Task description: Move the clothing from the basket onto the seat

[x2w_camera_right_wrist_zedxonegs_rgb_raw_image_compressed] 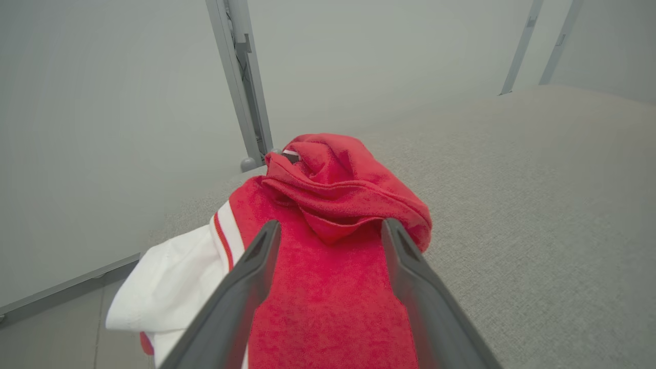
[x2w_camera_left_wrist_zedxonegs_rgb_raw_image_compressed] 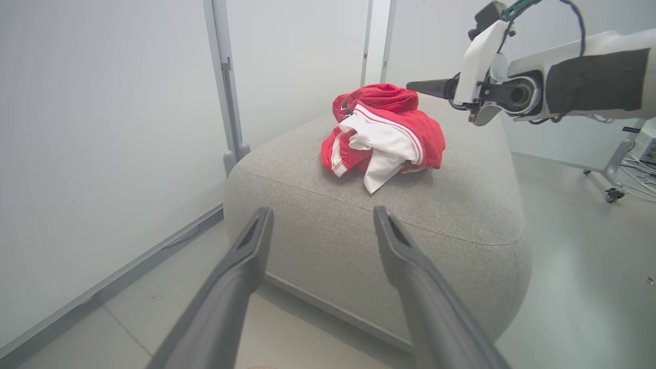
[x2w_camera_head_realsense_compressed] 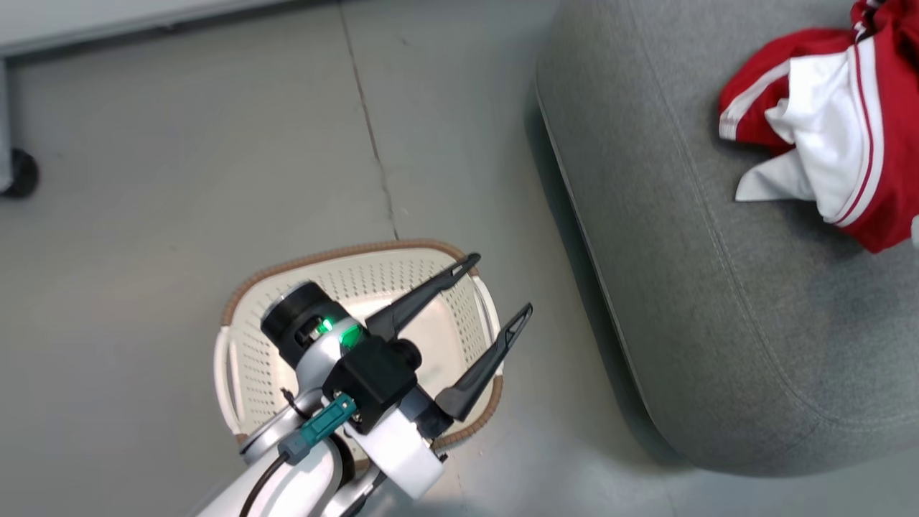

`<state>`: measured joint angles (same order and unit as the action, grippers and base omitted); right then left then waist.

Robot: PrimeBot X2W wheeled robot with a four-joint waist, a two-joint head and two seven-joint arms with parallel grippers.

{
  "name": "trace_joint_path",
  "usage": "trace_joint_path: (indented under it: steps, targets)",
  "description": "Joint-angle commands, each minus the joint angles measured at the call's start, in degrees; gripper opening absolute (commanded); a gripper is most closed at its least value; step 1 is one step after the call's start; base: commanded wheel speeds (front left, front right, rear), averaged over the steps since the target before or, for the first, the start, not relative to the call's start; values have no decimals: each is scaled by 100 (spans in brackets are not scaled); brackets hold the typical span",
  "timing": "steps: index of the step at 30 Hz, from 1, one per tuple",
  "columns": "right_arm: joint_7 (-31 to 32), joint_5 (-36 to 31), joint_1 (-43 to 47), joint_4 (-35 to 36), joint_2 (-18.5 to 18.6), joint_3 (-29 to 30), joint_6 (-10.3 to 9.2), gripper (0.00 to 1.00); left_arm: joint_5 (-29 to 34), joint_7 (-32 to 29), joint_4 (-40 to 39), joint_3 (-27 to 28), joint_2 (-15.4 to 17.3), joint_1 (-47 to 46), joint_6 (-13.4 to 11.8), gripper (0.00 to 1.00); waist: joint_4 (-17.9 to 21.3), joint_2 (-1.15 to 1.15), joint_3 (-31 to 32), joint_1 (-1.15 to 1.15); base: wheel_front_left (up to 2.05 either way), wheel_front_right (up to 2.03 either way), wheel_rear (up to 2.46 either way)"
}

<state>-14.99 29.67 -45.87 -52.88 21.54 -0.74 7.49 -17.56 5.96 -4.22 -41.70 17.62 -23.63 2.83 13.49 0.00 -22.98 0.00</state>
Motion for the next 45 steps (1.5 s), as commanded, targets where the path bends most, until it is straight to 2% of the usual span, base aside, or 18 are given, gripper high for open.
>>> trace_joint_path:
  steps: [1,9,10,19,25,33,38,45]
  targets:
    - [-23,-62,132,100,22,15,1,100,-43,41,41,27,3,92,-52,100,-185,0,374,0,0,0,0]
    - [-22,-553,1143,1298,-435,50,1,100,-405,331,311,372,-92,611,-494,100,-543,0,1040,0,0,0,0]
    - [4,-741,1384,1691,-591,83,1,100,-504,405,370,524,-85,711,-629,100,-658,0,1155,0,0,0,0]
    - [609,-1476,2462,3626,-1425,248,1,100,-899,730,650,1257,-120,939,-1113,100,-1059,0,1590,0,0,0,0]
    - [970,-1695,3117,4471,-1726,96,1,100,-1143,874,799,1830,-139,1157,-1354,100,-1245,0,1868,0,0,0,0]
    - [1182,-1720,3781,4929,-1844,-119,1,100,-1265,921,816,2516,-131,1517,-1437,100,-1395,0,2097,0,0,0,0]
    - [1241,-1717,4042,5023,-1850,-111,1,100,-1101,920,764,2946,-168,1764,-1459,100,-1449,0,2247,0,0,0,0]
    - [1294,-1732,4237,5076,-1851,-85,1,100,-925,921,761,3147,-171,2068,-1248,100,-1466,0,2337,0,0,0,0]
